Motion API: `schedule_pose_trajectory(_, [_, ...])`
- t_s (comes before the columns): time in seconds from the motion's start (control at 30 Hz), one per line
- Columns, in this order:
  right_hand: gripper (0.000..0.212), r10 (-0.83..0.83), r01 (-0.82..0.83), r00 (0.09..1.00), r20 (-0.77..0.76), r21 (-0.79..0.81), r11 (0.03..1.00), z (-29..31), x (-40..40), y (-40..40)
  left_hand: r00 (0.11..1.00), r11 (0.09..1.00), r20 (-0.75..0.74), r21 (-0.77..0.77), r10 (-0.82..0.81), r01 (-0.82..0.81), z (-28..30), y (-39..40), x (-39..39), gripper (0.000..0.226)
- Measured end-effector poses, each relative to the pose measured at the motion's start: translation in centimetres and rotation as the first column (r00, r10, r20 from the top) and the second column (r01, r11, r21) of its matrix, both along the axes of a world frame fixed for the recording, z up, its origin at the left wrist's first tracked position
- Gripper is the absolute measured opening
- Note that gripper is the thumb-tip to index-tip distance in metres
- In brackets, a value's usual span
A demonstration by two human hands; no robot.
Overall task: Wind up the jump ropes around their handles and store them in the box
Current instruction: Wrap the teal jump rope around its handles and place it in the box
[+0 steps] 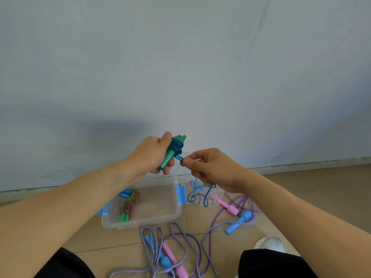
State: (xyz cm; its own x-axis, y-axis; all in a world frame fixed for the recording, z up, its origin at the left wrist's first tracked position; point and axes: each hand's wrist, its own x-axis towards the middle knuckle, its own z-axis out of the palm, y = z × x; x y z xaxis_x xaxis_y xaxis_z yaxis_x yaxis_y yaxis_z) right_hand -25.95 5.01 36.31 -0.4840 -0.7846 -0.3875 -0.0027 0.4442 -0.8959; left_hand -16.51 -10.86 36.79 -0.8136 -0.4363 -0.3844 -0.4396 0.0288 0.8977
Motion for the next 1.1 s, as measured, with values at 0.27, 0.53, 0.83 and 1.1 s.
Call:
schedule_pose_trajectory(0.27, [0.040, 0.088, -0.081, 0.993, -0.074, 0.095, 0.992, -0.1, 0.0, -0.6, 0.994, 0.966, 0.078, -0.240, -0.078, 0.095, -0.4, -0.1, -0.1, 0.051])
schedule_pose_trajectory(0.53, [0.035, 0.014, -0.022, 0.984, 0.176, 0.045, 0.999, 0.8, -0.1, -0.3, 0.982, 0.744, 0.140, -0.641, -0.128, 0.188, -1.2, -1.0, 0.2, 0.043])
schedule_pose_trajectory(0.83, [0.034, 0.007, 0.000, 0.904, 0.427, -0.016, 1.000, 1.8, 0.3, 0.1, 0.916, 0.883, 0.229, -0.267, -0.330, 0.385, -1.7, 1.3, -0.4, 0.033])
schedule_pose_trajectory(1.1, [0.037, 0.217, -0.211, 0.975, -0.036, 0.131, 0.969, 2.0, 1.1, 0.6, 0.777, 0.448, 0.453, -0.639, -0.437, 0.625, -2.4, 1.8, 0.4, 0.042])
